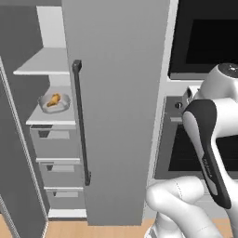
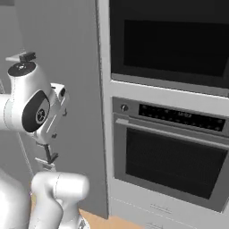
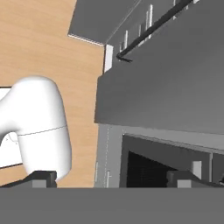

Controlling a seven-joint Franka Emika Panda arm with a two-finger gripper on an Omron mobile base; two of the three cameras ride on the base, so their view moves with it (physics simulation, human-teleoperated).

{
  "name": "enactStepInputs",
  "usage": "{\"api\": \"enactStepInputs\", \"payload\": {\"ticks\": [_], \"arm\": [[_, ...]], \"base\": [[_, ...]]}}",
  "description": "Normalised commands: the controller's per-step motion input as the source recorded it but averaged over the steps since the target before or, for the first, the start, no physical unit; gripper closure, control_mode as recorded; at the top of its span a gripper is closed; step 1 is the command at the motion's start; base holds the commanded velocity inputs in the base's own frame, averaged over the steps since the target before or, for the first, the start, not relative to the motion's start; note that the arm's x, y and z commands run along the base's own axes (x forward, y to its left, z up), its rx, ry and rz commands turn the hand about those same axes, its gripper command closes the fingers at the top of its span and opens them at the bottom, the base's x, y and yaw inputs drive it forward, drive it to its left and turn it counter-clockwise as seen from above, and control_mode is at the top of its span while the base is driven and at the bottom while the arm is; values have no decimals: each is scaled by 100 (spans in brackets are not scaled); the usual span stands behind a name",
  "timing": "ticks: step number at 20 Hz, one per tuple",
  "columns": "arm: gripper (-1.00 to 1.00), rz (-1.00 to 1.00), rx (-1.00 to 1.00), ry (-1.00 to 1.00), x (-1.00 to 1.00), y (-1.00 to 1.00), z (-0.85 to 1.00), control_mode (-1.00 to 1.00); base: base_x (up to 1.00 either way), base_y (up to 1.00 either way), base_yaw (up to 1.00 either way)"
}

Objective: Take the meat container that has the chicken drumstick and place it on the second highest rack of the freezer. Then take the vegetable container that has the carrot and lemon and place it on the highest rack of the freezer.

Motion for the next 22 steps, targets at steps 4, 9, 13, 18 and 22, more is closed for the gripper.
{"api": "enactStepInputs", "payload": {"ticks": [4, 9, 13, 18, 22], "arm": [[-100, 0, 0, 0, 0, 0, 0, 100], [-100, 0, 0, 0, 0, 0, 0, 100], [-100, 0, 0, 0, 0, 0, 0, 100], [-100, 0, 0, 0, 0, 0, 0, 100], [-100, 0, 0, 0, 0, 0, 0, 100]], "base": [[-1, -100, -48], [18, -97, -22], [26, -96, -12], [32, -96, -5], [41, -88, -3]]}}
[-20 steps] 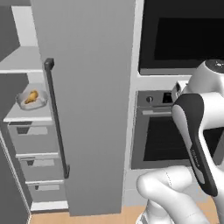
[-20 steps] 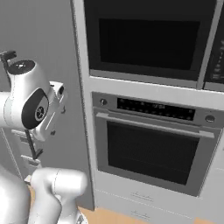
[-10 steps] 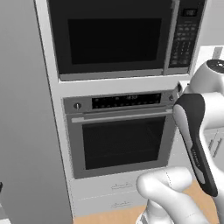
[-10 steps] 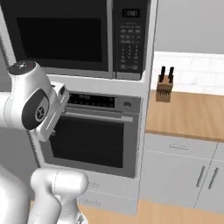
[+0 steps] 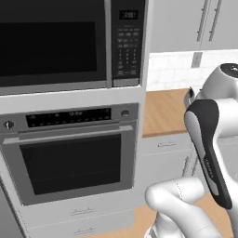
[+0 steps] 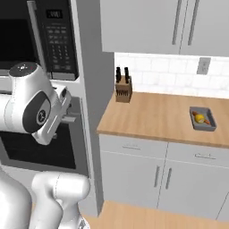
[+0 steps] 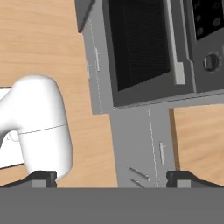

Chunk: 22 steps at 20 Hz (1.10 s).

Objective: Take the meat container that has the chicken drumstick and place it on the second highest rack of the freezer. Then take the vegetable container that has the carrot and lemon and place it on the highest rack of the freezer.

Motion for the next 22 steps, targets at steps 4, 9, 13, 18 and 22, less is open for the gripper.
{"api": "enactStepInputs", "payload": {"ticks": [4, 9, 13, 18, 22], "arm": [[-100, 0, 0, 0, 0, 0, 0, 100], [-100, 0, 0, 0, 0, 0, 0, 100], [-100, 0, 0, 0, 0, 0, 0, 100], [-100, 0, 0, 0, 0, 0, 0, 100], [-100, 0, 0, 0, 0, 0, 0, 100]], "base": [[57, -70, 0], [63, -51, 0], [55, -48, -1], [35, -60, -3], [38, -61, -4]]}}
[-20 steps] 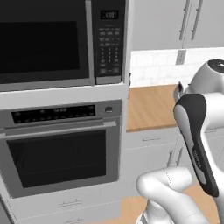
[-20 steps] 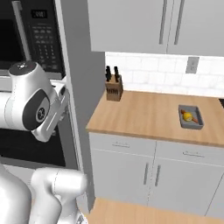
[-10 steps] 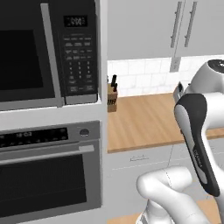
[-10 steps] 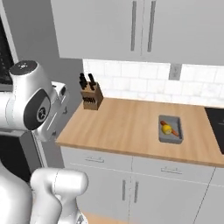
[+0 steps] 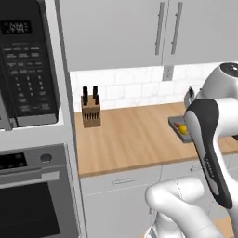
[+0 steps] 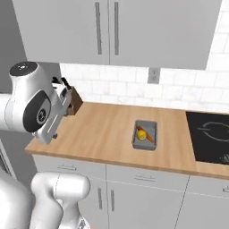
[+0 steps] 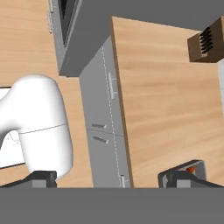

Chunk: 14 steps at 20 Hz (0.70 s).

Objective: Take the meat container that has the chicken drumstick and place it on the second highest rack of the freezer. Then take the vegetable container that has the carrot and lemon and place it on the highest rack of the freezer.

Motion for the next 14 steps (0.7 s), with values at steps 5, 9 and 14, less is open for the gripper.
{"api": "enactStepInputs", "payload": {"ticks": [5, 9, 14], "arm": [[-100, 0, 0, 0, 0, 0, 0, 100], [-100, 0, 0, 0, 0, 0, 0, 100], [-100, 0, 0, 0, 0, 0, 0, 100]], "base": [[48, -37, -2], [51, -6, -1], [49, -11, -1]]}}
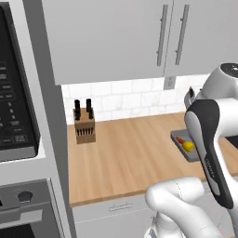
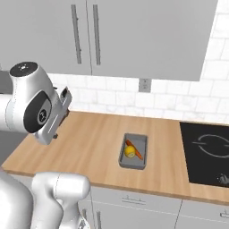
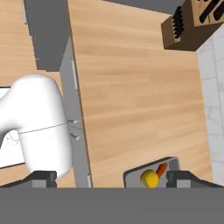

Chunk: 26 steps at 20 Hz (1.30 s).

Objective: Take the meat container that has the chicken drumstick and place it on the second highest rack of the freezer. Then take the vegetable container that has the carrot and lemon and place it on the highest rack of the freezer.

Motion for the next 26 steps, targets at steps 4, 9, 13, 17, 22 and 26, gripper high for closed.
{"api": "enactStepInputs", "payload": {"ticks": [4, 9, 13, 17, 22, 26], "arm": [[-100, 0, 0, 0, 0, 0, 0, 100], [-100, 0, 0, 0, 12, -82, -4, -100], [-100, 0, 0, 2, 3, -100, -13, -100], [-100, 0, 0, 5, 9, -99, -22, -100], [-100, 1, 0, 10, 12, -77, -42, -100], [-100, 6, -3, 9, 25, -51, -83, -100]], "base": [[38, -30, 0], [0, 0, 0], [0, 0, 0], [0, 0, 0], [0, 0, 0], [0, 0, 0]]}}
